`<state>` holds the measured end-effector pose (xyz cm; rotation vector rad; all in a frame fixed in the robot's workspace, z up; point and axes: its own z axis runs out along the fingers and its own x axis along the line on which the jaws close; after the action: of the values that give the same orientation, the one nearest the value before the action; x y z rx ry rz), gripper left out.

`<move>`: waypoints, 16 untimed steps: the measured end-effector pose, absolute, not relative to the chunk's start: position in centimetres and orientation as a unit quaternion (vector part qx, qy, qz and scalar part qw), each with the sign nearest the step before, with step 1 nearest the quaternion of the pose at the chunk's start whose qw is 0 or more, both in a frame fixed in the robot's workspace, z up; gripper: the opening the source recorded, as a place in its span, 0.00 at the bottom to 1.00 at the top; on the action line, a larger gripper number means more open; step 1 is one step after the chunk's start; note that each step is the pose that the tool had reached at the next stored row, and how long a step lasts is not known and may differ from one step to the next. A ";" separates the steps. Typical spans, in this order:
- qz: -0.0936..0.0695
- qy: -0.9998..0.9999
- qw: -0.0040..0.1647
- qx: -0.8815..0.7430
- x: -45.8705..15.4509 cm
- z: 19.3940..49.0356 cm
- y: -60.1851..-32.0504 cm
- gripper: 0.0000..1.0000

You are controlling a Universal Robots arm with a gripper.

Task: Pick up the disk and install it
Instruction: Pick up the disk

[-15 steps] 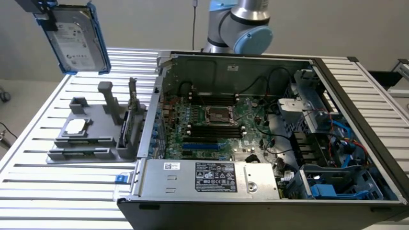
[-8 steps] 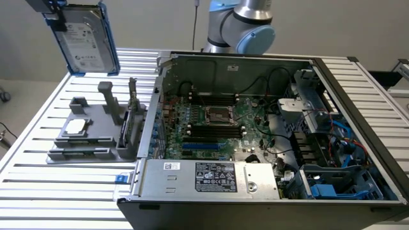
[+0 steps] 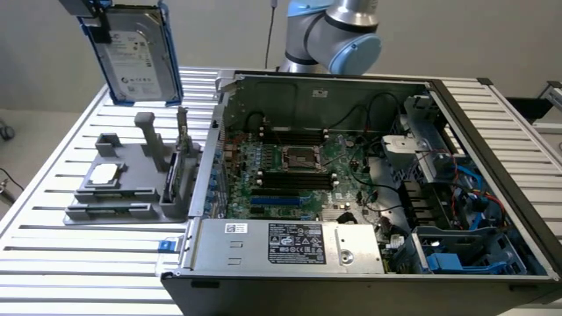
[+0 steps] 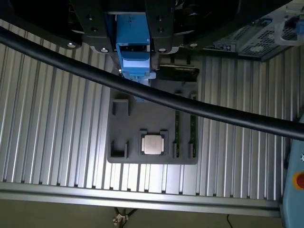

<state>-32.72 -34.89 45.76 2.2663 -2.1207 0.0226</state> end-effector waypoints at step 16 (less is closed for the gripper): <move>0.005 -0.683 0.021 0.730 -26.0 48.3 -37.9 0.33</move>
<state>-26.05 -37.93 48.32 2.2636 -2.1179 0.0158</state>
